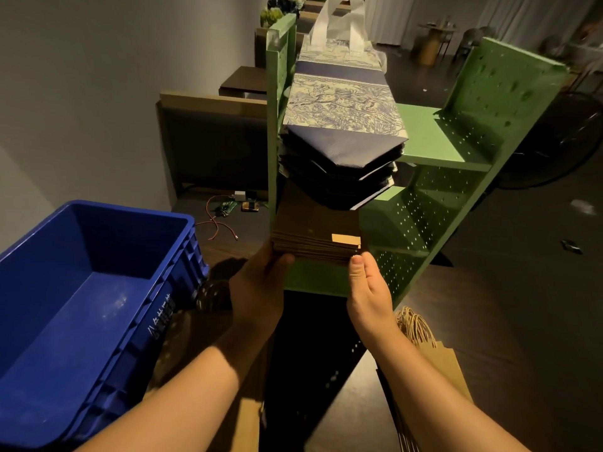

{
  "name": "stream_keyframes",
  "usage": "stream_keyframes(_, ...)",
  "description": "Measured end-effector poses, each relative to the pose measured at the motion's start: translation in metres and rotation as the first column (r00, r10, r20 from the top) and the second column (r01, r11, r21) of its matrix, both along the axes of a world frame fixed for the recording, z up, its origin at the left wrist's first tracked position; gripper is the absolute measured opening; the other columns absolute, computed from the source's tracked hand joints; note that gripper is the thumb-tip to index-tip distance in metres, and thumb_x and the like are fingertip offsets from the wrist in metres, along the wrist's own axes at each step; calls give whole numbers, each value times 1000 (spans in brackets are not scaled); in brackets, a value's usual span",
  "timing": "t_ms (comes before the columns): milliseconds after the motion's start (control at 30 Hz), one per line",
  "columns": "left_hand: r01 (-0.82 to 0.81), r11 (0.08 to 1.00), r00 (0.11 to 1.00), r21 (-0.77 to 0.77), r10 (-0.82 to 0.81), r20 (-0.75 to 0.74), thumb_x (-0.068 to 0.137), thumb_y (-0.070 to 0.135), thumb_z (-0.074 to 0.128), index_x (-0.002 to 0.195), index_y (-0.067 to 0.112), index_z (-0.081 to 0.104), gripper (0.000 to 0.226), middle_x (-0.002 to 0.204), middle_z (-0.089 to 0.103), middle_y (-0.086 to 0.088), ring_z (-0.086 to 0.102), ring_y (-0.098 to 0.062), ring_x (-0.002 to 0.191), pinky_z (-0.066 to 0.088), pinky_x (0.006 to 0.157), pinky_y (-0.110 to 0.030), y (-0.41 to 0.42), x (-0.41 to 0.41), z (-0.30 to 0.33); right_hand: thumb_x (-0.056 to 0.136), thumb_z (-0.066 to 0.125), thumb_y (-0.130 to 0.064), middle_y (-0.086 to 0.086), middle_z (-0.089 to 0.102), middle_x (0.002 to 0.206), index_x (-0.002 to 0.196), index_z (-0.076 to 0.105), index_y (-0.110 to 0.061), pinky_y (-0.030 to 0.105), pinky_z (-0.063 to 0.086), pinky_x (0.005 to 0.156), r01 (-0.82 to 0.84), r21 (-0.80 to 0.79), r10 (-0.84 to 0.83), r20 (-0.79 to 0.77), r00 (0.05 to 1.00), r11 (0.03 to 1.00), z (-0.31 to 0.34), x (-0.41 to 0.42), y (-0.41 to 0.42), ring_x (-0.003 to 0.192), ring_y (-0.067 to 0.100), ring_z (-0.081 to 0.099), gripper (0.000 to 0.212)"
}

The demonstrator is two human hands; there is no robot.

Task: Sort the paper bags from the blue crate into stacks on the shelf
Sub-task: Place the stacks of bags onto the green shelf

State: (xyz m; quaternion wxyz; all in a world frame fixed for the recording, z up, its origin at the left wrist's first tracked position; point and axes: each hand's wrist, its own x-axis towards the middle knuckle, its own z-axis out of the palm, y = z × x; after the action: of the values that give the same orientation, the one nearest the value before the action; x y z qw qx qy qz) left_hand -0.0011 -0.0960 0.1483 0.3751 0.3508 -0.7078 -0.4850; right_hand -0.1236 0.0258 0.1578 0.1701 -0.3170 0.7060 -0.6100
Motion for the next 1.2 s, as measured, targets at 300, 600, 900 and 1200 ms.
stream_keyframes(300,-45,998,998,-41,47,49,103,34,53,133,29,65,32,92,72,10,66,7,86,46,67,-4,5,-3,-3,109,45,-22,-16,67,109,110,58,-36,5,45,79,-6,41,7,-21,1000,999,7,2,2,95,-7,60,19)
stream_keyframes(600,-59,998,998,-33,58,-14,103,28,57,133,28,66,31,109,74,11,68,-1,101,47,75,-3,2,-3,-2,107,52,-23,-8,63,80,87,60,-29,11,39,58,133,76,-121,-140,983,988,10,-5,0,68,-4,52,22)
stream_keyframes(900,-81,993,988,-82,70,-135,102,48,51,146,44,49,44,130,67,12,62,3,117,52,88,-16,3,-3,9,102,56,-34,-12,60,139,149,50,-23,22,42,107,100,68,-88,-157,984,993,18,-7,4,128,0,53,49)
stream_keyframes(1200,-158,987,965,21,159,-210,101,19,61,101,59,62,41,92,71,28,69,6,90,49,69,-5,7,-4,25,105,55,-13,-39,49,106,140,51,-21,-9,34,81,162,-1,-161,-118,980,987,29,-2,1,94,-39,45,36)
